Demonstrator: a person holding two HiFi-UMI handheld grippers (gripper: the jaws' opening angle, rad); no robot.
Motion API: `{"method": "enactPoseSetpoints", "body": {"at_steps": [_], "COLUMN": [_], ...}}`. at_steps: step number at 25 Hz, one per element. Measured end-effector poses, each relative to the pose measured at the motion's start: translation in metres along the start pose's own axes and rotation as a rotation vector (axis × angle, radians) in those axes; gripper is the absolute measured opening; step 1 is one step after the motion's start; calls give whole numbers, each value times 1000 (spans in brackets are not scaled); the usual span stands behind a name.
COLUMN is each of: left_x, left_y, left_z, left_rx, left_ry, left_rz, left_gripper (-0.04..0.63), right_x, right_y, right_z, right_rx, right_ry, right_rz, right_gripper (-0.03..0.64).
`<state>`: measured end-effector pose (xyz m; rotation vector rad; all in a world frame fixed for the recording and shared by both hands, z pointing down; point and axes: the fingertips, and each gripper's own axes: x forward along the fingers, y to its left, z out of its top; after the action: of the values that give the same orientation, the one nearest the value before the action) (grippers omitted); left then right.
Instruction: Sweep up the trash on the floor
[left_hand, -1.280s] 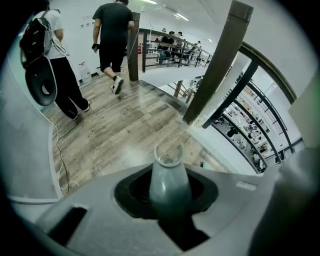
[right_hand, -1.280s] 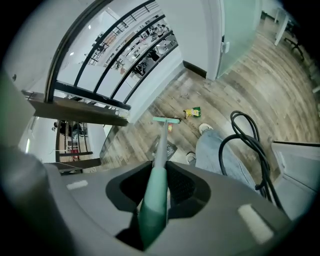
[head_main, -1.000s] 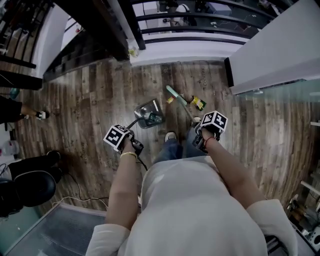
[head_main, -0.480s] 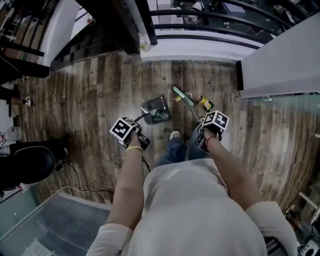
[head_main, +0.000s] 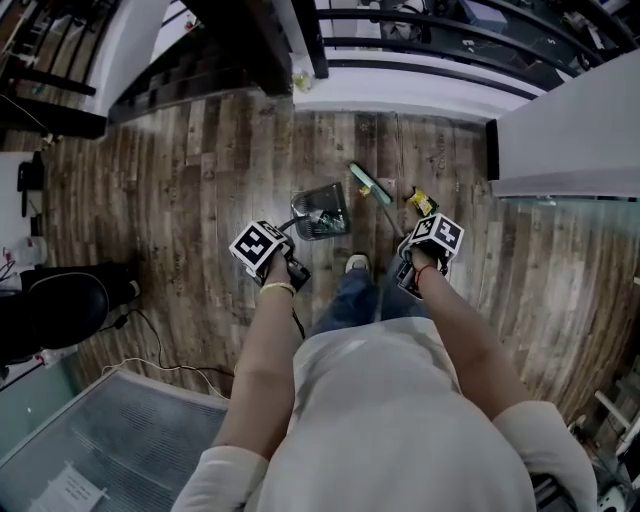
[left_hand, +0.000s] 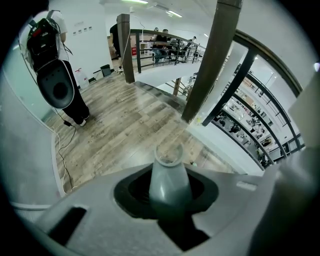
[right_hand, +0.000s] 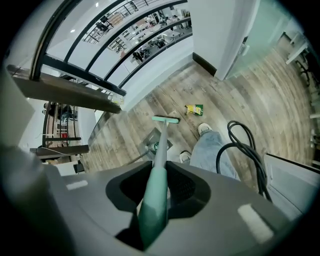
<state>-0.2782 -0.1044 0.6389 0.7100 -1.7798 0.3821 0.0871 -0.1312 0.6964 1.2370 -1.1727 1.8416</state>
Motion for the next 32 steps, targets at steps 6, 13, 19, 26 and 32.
{"method": "enactPoseSetpoints", "body": {"at_steps": [6, 13, 19, 26, 32], "left_x": [1, 4, 4, 6, 7], "left_y": [-4, -8, -12, -15, -19], "left_z": [0, 2, 5, 8, 5], "left_rx": [0, 0, -1, -5, -6], "left_ry": [-2, -7, -3, -7, -6], "left_rz": [3, 11, 16, 16, 15], "left_gripper": [92, 94, 97, 101, 104], "right_x": [4, 7, 6, 9, 11], "right_y": [1, 0, 1, 6, 9], "right_z": [-12, -25, -38, -52, -66], "right_rx": [8, 28, 43, 111, 152], "right_ry": [13, 39, 60, 88, 114], "right_rz": [8, 21, 32, 68, 98], "right_gripper": [97, 95, 95, 95, 95]}}
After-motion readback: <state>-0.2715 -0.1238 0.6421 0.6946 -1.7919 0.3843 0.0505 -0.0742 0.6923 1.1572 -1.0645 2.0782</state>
